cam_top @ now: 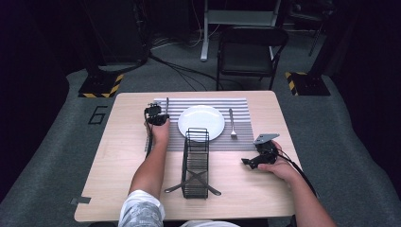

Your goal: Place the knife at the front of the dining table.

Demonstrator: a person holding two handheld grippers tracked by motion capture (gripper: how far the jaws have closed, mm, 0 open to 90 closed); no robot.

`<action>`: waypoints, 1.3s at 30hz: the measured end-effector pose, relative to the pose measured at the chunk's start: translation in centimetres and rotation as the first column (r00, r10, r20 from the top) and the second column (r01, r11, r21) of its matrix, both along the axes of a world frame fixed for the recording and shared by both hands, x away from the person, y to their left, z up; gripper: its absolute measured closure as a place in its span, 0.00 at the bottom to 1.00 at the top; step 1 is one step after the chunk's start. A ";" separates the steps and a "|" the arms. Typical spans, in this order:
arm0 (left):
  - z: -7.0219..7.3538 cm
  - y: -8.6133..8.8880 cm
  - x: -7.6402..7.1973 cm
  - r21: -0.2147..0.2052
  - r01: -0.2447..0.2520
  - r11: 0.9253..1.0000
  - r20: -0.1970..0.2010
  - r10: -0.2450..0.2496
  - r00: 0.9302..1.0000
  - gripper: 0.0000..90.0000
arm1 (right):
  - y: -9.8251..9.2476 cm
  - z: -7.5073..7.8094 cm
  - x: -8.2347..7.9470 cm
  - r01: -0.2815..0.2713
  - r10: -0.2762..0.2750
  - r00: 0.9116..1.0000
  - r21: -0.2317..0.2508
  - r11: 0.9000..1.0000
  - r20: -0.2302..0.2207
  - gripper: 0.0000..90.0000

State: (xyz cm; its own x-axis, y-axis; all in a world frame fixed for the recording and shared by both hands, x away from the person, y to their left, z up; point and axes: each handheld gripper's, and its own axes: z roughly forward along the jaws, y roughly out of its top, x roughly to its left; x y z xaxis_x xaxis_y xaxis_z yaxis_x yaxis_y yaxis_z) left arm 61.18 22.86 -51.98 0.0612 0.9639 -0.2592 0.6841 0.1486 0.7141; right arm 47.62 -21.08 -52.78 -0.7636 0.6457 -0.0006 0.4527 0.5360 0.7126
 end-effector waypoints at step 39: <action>6.4 2.7 -3.9 -0.020 0.075 0.997 0.143 -0.071 0.987 0.56 | 0.0 0.0 0.0 -0.001 0.001 1.000 -0.001 1.000 0.000 0.00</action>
State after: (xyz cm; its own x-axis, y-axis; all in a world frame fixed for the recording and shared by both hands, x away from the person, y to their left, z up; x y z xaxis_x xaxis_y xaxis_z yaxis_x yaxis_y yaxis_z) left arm 57.24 25.57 -45.61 0.1688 0.9487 -0.2674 0.5860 0.1216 0.8012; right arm 47.62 -21.08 -52.78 -0.7645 0.6447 -0.0010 0.4521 0.5372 0.7121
